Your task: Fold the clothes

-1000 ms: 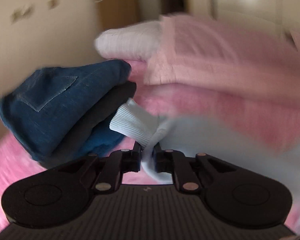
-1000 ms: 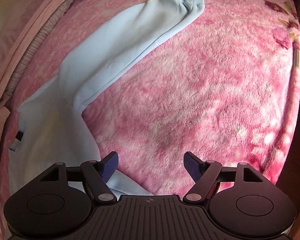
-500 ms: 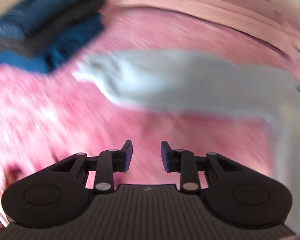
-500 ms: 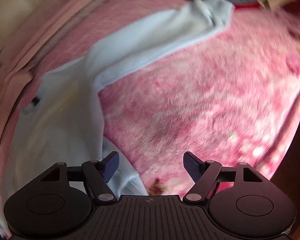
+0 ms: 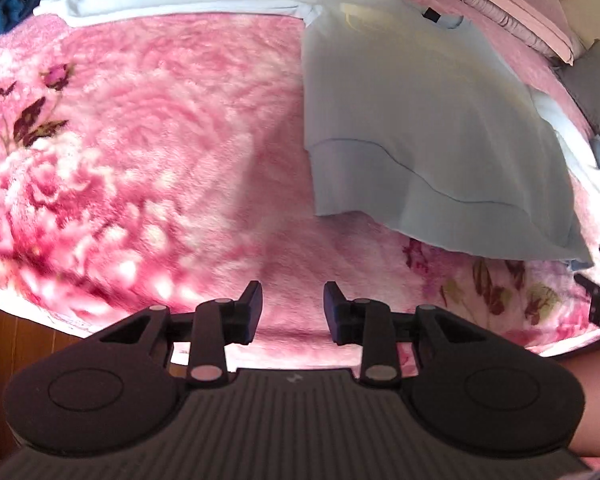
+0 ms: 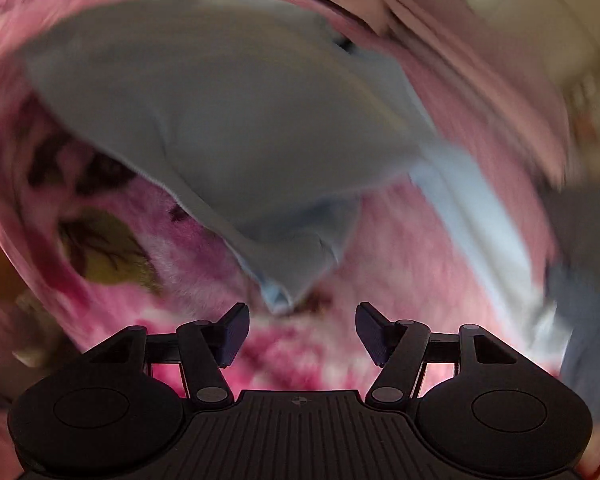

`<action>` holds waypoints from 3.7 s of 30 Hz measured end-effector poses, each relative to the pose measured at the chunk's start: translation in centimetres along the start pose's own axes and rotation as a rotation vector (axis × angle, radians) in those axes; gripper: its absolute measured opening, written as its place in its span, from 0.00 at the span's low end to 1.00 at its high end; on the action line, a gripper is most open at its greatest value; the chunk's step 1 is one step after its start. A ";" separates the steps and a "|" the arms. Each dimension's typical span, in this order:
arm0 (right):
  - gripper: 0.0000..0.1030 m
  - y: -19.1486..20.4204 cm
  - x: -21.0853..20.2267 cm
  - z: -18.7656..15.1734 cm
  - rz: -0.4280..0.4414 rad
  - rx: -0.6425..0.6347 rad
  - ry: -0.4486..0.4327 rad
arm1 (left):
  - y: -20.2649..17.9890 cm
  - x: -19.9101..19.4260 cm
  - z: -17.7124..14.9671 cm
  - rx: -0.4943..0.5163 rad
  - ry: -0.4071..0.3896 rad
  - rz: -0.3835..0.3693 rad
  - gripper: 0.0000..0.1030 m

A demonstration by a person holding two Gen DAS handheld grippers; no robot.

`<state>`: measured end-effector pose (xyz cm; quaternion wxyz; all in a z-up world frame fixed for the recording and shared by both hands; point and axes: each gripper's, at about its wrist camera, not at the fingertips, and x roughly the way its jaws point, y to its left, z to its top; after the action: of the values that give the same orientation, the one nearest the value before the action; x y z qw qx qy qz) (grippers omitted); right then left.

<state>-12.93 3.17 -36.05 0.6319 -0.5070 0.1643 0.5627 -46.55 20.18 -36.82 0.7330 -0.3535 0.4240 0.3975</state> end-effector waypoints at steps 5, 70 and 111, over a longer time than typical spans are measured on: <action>0.01 -3.2 0.5 0.4 -0.019 0.173 -0.136 | -3.0 0.6 -0.6 0.089 -0.063 0.029 0.35; 0.48 -9.1 -3.3 2.0 0.018 0.939 0.099 | 0.0 1.8 8.6 0.035 -0.219 -0.130 0.03; 0.05 -27.4 34.3 24.2 0.419 0.518 -0.102 | -10.9 27.5 40.6 0.640 -0.198 -0.107 0.03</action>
<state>13.05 45.82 -39.82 0.6177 -0.2559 0.3705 0.6448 -14.16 57.96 -43.79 0.8642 -0.0870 0.4347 0.2379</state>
